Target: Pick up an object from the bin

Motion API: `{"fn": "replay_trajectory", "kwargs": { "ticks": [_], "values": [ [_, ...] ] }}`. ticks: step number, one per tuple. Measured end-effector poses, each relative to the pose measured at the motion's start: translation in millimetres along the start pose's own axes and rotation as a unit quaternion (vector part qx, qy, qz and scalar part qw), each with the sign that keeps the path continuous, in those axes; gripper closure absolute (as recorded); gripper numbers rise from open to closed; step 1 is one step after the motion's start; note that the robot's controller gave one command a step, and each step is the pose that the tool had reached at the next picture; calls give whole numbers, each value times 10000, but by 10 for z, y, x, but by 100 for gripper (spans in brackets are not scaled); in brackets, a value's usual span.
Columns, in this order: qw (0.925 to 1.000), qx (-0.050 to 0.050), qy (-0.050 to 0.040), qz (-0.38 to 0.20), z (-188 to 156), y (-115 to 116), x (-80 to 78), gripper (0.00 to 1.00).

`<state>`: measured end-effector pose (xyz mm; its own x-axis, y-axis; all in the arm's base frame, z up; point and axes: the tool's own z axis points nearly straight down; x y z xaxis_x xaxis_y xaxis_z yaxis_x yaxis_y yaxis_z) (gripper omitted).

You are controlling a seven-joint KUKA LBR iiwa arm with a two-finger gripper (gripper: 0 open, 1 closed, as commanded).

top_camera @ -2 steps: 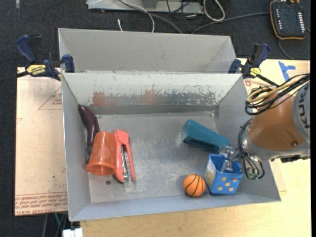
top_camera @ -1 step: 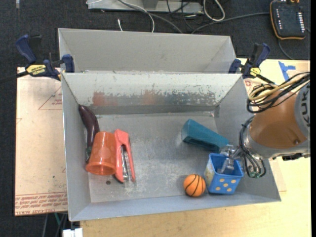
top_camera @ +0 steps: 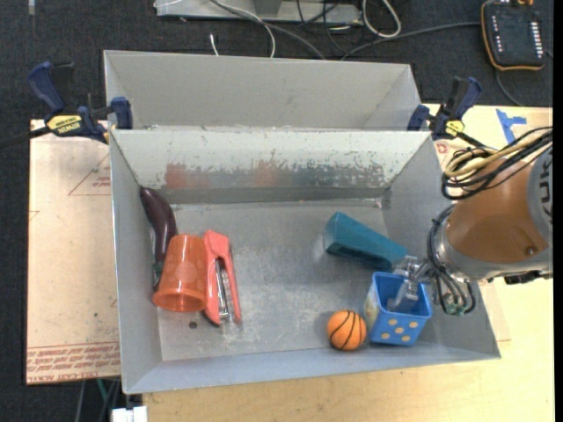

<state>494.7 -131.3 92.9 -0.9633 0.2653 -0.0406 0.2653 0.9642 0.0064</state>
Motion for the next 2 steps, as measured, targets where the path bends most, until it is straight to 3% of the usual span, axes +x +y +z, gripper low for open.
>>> {"fn": "replay_trajectory", "kwargs": {
  "ticks": [2],
  "values": [
    [10000,-4,43,-7,-492,6,4,100]
  ]
}}
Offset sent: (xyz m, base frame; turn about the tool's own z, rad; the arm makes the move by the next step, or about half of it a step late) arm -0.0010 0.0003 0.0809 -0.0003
